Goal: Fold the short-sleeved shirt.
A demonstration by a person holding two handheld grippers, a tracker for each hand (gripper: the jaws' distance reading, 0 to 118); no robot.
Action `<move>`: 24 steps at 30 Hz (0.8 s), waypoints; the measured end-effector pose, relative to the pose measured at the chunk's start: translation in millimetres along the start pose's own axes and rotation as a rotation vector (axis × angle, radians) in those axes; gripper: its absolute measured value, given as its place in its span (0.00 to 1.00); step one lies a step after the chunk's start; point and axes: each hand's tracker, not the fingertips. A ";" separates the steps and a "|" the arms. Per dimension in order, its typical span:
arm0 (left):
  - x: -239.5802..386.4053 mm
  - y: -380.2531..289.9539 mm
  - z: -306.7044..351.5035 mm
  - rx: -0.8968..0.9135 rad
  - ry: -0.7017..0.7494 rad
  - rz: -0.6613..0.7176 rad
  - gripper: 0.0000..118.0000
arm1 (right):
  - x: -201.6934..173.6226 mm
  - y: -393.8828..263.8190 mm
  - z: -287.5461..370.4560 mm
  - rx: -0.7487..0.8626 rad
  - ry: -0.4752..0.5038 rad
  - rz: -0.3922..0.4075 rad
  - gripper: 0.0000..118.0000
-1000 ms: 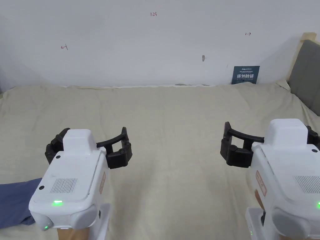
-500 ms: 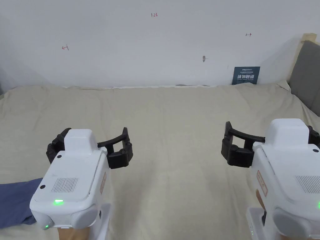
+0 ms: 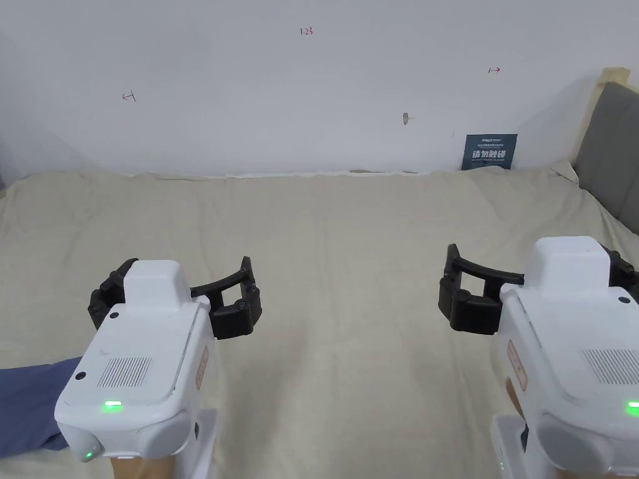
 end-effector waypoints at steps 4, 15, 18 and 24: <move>-0.7 0.1 -0.3 -0.002 -0.003 0.000 1.00 | 0.7 -0.8 -0.6 -0.001 -0.010 0.002 1.00; -1.1 1.3 -0.5 -0.002 -0.008 0.004 1.00 | -1.6 2.4 -1.3 -0.047 -0.006 -0.017 1.00; -1.8 2.8 -0.3 -0.001 -0.011 0.010 1.00 | -1.1 4.7 -4.8 -0.122 -0.010 -0.061 1.00; -4.7 5.9 -0.9 0.004 -0.018 0.006 1.00 | 0.0 11.1 -14.4 -0.350 -0.066 -0.179 1.00</move>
